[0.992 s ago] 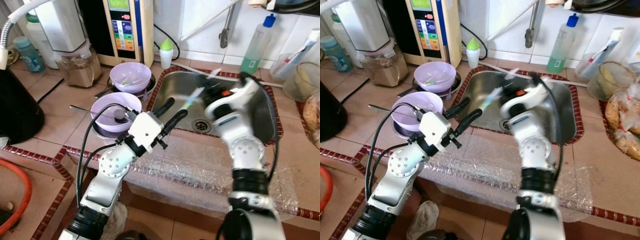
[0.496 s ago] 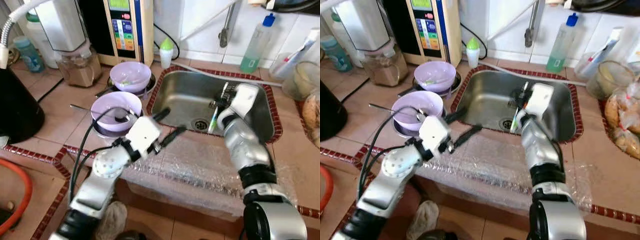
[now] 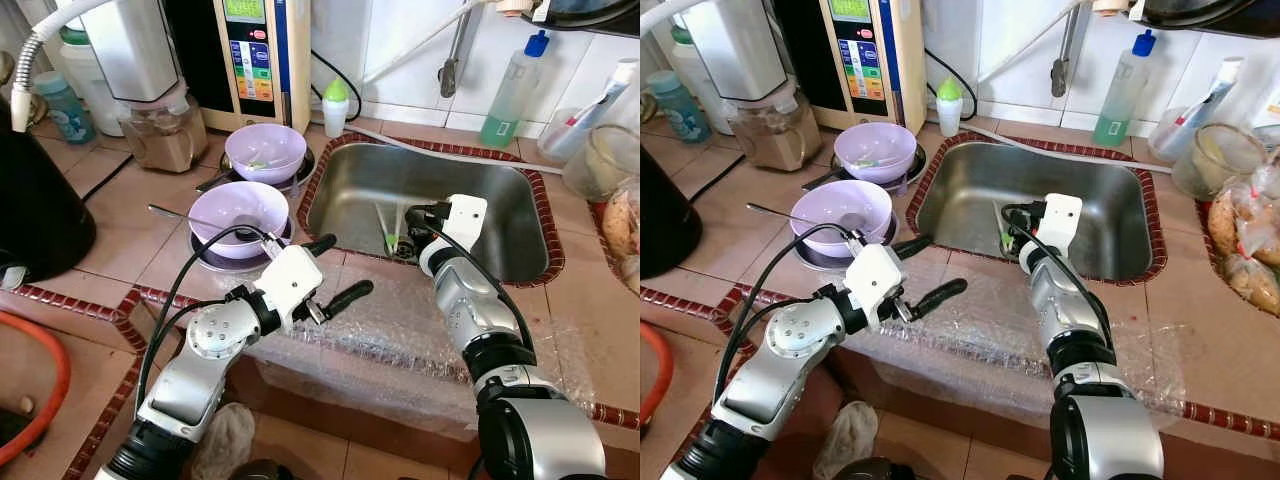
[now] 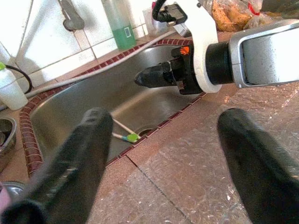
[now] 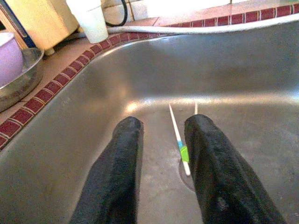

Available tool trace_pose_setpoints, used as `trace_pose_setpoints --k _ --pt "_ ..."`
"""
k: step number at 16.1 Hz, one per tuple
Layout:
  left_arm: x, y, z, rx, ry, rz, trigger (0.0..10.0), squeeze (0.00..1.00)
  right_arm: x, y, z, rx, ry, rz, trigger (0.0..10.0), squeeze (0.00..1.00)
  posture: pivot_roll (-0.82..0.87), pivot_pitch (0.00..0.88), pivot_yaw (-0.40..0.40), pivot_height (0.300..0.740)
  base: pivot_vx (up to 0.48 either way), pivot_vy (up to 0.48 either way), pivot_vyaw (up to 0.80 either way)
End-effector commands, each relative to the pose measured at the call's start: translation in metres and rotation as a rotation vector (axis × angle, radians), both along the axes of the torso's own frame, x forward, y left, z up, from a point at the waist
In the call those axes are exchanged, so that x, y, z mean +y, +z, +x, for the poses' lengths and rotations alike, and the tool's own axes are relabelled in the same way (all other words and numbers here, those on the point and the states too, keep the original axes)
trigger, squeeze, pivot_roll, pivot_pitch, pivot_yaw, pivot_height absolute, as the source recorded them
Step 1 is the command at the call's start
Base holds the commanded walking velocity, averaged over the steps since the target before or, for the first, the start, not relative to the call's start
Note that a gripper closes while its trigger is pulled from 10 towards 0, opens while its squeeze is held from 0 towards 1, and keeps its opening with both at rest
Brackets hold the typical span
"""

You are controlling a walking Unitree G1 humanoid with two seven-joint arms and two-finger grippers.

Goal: Kitchen organization

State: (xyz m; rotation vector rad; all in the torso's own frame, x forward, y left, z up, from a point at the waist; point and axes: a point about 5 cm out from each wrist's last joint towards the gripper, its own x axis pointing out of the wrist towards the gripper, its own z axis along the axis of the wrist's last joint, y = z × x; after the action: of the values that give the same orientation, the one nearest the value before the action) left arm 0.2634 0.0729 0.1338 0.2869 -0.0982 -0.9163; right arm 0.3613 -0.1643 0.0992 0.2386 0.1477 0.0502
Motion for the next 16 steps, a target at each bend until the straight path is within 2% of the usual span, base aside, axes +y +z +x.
trace_pose_setpoints --k 1,3,7,11,14,16 --pt "0.000 0.008 0.005 -0.052 0.020 0.003 10.0 1.00 0.000 0.007 0.003 -0.035 0.004 0.010 10.0 1.00 -0.01 0.000 0.039 0.740 0.000 0.000 0.00" --pt "0.011 0.021 0.014 -0.171 0.131 -0.020 10.0 1.00 -0.002 0.018 0.001 -0.113 0.014 0.010 10.0 1.00 -0.01 0.000 0.039 0.740 0.000 0.000 0.00" --pt "0.021 0.031 0.017 -0.283 0.238 -0.032 10.0 1.00 0.007 0.025 -0.008 -0.190 0.075 -0.016 10.0 1.00 -0.01 0.000 0.038 0.740 0.000 0.000 0.00" --pt "0.016 0.025 0.012 -0.259 0.200 -0.046 10.0 1.00 0.016 0.021 -0.018 -0.187 0.117 -0.014 10.0 1.00 -0.01 0.000 0.041 0.740 0.000 0.000 0.00" --pt "0.011 0.005 0.008 -0.158 0.170 -0.025 10.0 1.00 0.020 0.019 -0.022 -0.163 0.129 -0.003 10.0 1.00 -0.01 0.000 0.044 0.740 0.000 0.000 0.00" --pt "0.013 -0.007 0.006 -0.072 0.186 -0.041 10.0 1.00 0.021 0.018 -0.026 -0.152 0.137 0.003 10.0 1.00 -0.01 0.000 0.044 0.740 0.000 0.000 0.00"
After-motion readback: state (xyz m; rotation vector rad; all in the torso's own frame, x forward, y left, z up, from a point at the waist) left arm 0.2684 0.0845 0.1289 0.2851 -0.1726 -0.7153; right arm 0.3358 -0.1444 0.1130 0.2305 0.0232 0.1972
